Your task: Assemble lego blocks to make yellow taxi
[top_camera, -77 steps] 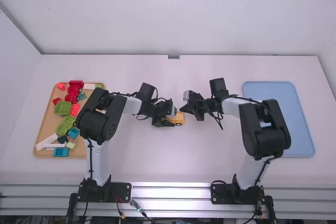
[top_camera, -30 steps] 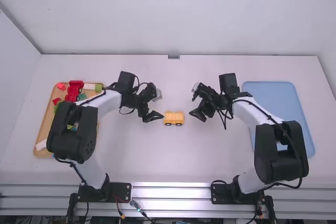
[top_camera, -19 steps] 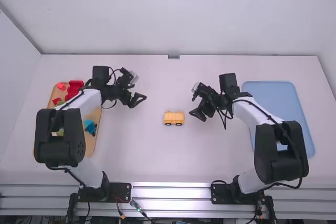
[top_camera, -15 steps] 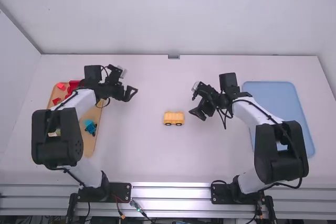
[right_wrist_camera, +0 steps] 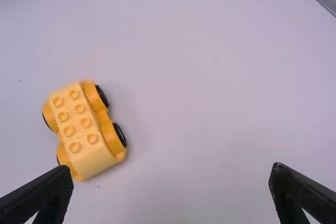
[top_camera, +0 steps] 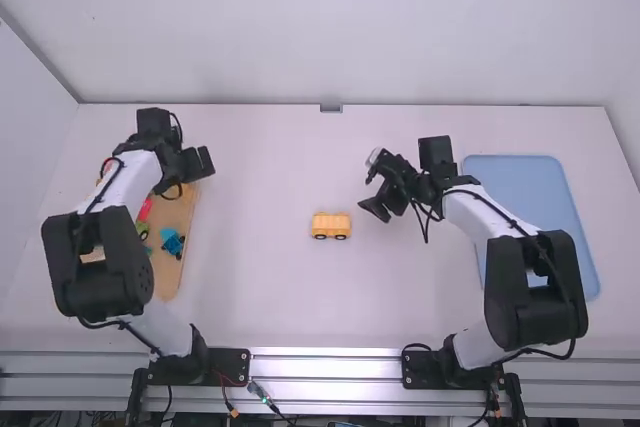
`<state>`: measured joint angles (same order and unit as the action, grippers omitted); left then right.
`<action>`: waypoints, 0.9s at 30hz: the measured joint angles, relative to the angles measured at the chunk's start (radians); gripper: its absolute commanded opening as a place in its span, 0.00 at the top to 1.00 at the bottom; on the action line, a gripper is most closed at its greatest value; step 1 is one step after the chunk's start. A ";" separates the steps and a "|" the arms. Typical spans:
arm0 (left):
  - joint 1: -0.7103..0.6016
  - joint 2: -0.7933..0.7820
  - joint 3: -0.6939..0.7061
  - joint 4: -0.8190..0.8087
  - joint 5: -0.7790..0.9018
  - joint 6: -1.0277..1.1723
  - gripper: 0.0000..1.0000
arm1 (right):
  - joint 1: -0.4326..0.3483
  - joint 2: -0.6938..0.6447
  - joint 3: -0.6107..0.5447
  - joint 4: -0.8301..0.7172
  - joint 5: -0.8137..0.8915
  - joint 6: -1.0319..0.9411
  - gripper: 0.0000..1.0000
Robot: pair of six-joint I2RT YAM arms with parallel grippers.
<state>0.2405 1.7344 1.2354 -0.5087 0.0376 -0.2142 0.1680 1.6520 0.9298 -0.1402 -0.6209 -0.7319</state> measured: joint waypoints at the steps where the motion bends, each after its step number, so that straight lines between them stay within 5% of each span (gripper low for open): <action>1: 0.013 0.013 0.061 -0.043 -0.023 -0.026 0.01 | 0.000 0.000 0.000 0.008 0.000 0.011 0.01; 15: 0.073 0.327 0.356 -0.318 -0.114 -0.151 0.06 | 0.000 0.000 0.000 0.014 0.000 0.051 0.01; 23: 0.073 0.422 0.378 -0.314 -0.121 -0.180 0.35 | 0.000 0.000 0.000 0.014 0.000 0.052 0.01; 27: 0.072 0.433 0.377 -0.288 -0.121 -0.192 0.38 | 0.000 0.000 0.000 0.014 0.000 0.049 0.01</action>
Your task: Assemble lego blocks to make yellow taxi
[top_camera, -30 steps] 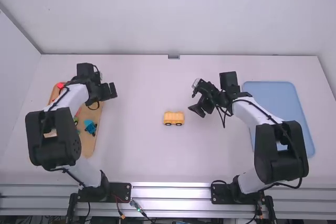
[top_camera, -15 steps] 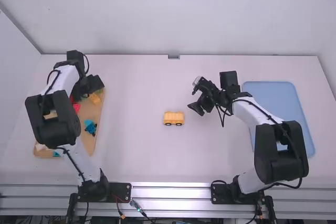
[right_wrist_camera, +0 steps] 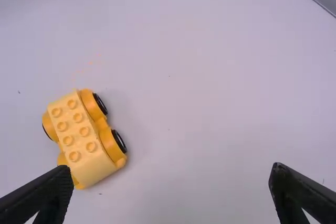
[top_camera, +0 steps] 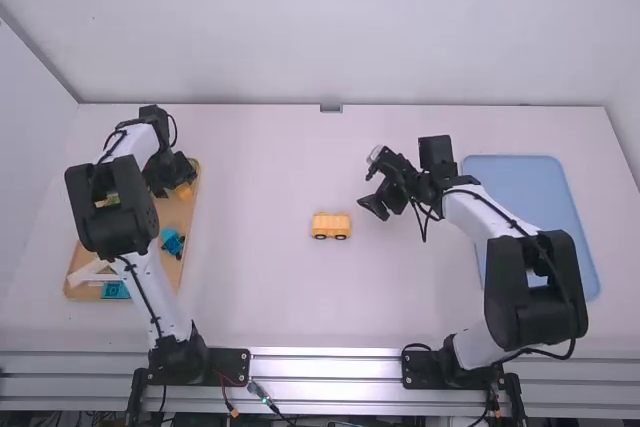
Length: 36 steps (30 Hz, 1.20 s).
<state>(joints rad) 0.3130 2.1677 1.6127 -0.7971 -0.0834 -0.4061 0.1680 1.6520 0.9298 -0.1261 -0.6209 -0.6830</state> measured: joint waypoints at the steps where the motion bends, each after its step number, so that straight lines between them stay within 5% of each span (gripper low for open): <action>1: 0.000 0.000 0.000 0.010 0.000 -0.003 0.41 | 0.000 0.000 0.000 0.001 0.000 0.003 0.01; 15: 0.000 0.000 -0.082 0.124 0.000 -0.025 0.51 | 0.000 0.000 0.000 0.001 0.000 0.002 0.01; 26: -0.002 -0.001 -0.095 0.161 0.002 -0.001 0.69 | 0.000 0.000 0.000 0.000 0.000 0.004 0.01; 36: -0.002 0.001 0.013 0.002 0.000 0.098 0.91 | 0.000 0.000 0.000 -0.007 0.000 0.002 0.01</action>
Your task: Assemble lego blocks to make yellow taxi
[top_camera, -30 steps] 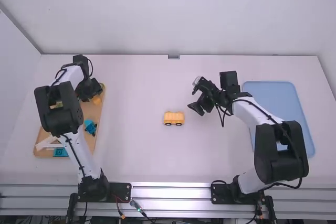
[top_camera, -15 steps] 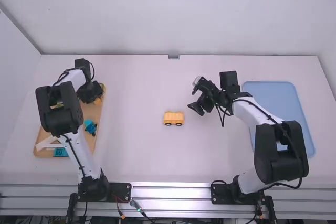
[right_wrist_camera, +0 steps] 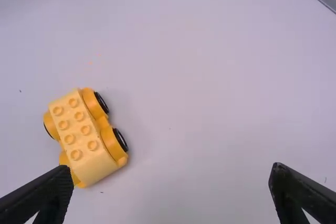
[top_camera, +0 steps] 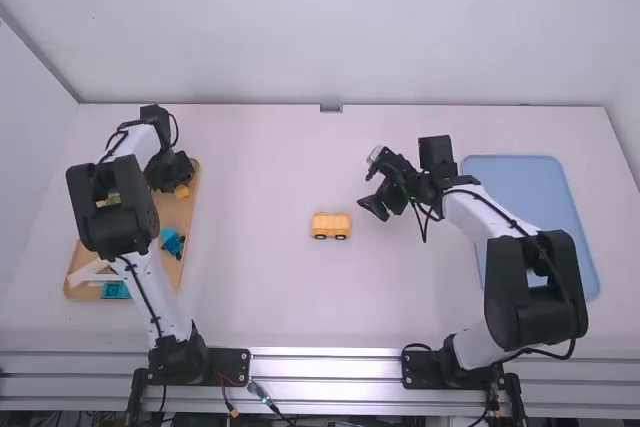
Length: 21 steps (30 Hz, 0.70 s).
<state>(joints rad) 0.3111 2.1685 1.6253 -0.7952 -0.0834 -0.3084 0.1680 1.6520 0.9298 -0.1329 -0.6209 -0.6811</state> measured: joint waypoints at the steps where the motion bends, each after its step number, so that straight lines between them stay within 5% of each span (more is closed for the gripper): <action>1: 0.000 0.000 0.022 -0.026 0.000 0.014 0.92 | -0.001 0.000 0.000 0.000 0.000 -0.002 0.01; 9: -0.033 0.000 0.142 -0.154 0.113 0.234 0.98 | -0.001 0.000 0.000 0.014 0.000 0.000 0.01; 21: -0.310 -0.016 0.036 0.032 0.279 0.623 0.98 | -0.001 0.000 0.000 0.024 0.000 0.025 0.01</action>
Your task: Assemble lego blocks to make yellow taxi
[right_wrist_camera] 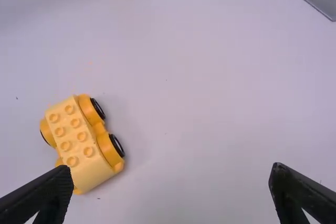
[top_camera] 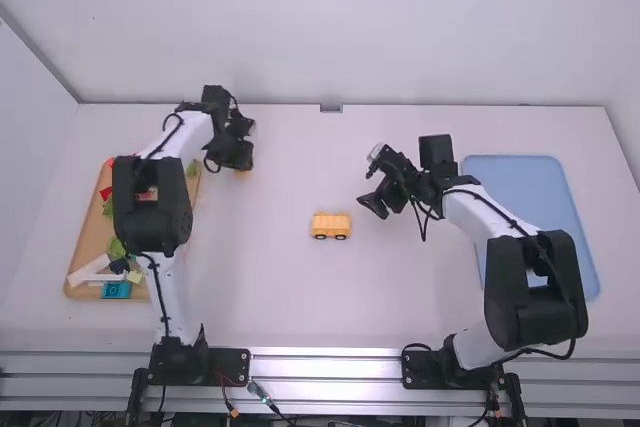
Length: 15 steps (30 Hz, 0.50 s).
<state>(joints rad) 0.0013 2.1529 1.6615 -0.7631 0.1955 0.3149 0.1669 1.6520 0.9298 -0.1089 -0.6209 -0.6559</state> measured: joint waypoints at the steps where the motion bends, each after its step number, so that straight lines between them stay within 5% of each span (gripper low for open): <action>1: -0.028 -0.015 -0.047 0.026 0.003 0.031 0.98 | 0.000 0.000 0.000 0.000 0.000 -0.002 0.01; 15: -0.206 -0.289 -0.507 0.205 0.038 0.753 0.98 | 0.000 0.000 0.000 0.000 0.000 0.000 0.01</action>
<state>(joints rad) -0.2043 1.8641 1.1549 -0.5583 0.2337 1.0676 0.1669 1.6520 0.9298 -0.1085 -0.6212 -0.6563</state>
